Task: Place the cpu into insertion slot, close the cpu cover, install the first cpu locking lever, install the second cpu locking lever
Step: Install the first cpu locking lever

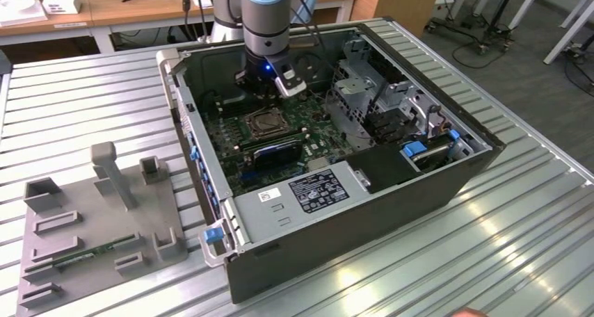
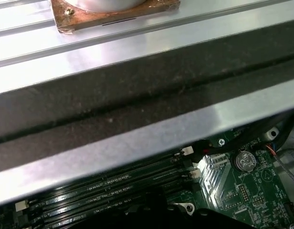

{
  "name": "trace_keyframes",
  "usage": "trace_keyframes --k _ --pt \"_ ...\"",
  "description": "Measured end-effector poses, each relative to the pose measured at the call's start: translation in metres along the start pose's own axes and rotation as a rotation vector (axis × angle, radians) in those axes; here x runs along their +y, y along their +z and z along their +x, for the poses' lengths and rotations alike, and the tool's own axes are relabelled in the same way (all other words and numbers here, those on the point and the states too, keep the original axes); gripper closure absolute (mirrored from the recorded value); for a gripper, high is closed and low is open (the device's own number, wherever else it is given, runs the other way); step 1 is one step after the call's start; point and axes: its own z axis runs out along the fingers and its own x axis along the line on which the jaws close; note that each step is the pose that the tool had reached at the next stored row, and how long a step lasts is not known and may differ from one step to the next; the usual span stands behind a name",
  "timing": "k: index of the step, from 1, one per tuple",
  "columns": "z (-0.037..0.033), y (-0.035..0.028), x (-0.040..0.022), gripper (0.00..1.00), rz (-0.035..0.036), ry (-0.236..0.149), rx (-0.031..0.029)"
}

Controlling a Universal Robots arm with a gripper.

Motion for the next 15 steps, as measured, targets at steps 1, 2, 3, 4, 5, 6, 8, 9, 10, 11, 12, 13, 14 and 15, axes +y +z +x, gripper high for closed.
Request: trace_keyframes --k 1,2,3,4,5,6,8,9,10,11,12,13,14,15 --pt "0.0002 0.0005 -0.0002 0.89 0.0 -0.001 -0.0002" --pt "0.0004 0.0008 -0.0004 0.89 0.0 -0.002 -0.0004" --pt "0.0007 0.0011 -0.0005 0.89 0.0001 -0.002 -0.0003" --pt "0.001 0.0014 -0.0007 0.89 0.0002 -0.003 -0.0002" --pt "0.0014 0.0017 -0.0009 0.89 0.0006 -0.005 0.0" --pt "0.0018 0.0018 -0.0011 0.89 0.0011 -0.006 0.0002" --pt "0.0026 0.0021 -0.0017 0.89 0.0026 -0.01 0.0005" --pt "0.003 0.0022 -0.002 0.89 0.0039 -0.012 0.0006" --pt "0.0033 0.0023 -0.0023 0.89 0.0056 -0.015 0.0007" --pt "0.0034 0.0025 -0.0026 0.89 0.0074 -0.017 0.0007" --pt "0.0036 0.0027 -0.0028 0.89 0.009 -0.02 0.0008" --pt "0.0036 0.0028 -0.0031 0.89 0.0106 -0.024 0.001" --pt "0.0037 0.003 -0.0033 0.89 0.0124 -0.027 0.0011" --pt "0.0037 0.0031 -0.0035 0.89 0.0141 -0.03 0.0014"
